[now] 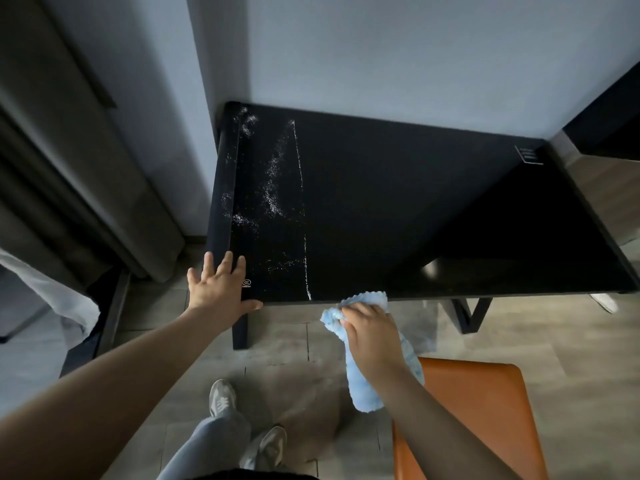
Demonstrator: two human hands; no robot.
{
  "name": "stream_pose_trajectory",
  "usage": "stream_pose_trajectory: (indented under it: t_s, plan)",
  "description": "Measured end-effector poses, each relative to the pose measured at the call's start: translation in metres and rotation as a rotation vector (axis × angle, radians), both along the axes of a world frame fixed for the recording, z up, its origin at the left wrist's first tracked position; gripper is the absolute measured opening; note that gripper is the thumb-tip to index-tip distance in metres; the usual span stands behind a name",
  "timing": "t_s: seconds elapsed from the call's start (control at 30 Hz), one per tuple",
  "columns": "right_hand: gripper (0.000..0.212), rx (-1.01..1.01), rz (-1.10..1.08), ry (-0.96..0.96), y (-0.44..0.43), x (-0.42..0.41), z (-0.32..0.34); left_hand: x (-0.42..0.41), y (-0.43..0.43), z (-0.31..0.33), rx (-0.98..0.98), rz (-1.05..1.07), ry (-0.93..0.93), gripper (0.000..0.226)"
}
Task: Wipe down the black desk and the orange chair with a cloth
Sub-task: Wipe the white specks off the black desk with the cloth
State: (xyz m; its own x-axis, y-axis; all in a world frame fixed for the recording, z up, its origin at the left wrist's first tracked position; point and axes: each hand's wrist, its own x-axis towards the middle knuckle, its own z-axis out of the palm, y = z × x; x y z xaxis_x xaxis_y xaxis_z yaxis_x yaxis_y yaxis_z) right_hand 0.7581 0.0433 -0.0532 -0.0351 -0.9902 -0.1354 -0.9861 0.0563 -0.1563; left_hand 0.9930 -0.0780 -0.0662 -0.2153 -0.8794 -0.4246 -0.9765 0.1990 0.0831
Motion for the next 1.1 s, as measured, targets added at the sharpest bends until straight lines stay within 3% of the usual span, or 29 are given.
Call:
stream_pose_trajectory:
  t_s: [0.13, 0.2, 0.3, 0.67, 0.87, 1.1]
  plan:
    - [0.037, -0.172, 0.001, 0.07, -0.004, 0.005, 0.023, 0.004, 0.006, 0.017, 0.005, 0.0, 0.034, 0.095]
    - [0.027, -0.199, 0.0, 0.024, -0.011, 0.007, 0.026, 0.006, 0.002, 0.025, -0.014, -0.012, 0.078, 0.087]
    - [0.025, -0.19, -0.059, -0.077, -0.031, 0.011, 0.027, 0.012, -0.007, 0.034, -0.021, -0.003, 0.168, 0.072]
    - [0.03, -0.179, -0.106, -0.093, -0.149, 0.059, 0.035, 0.078, -0.098, 0.041, 0.007, 0.006, 0.271, 0.047]
    - [0.028, -0.185, -0.177, -0.077, -0.202, 0.077, 0.038, 0.104, -0.154, 0.038, 0.014, -0.044, 0.259, 0.06]
    - [0.027, -0.206, -0.187, -0.039, -0.268, 0.062, 0.049, 0.085, -0.197, 0.032, 0.052, -0.116, 0.296, 0.05]
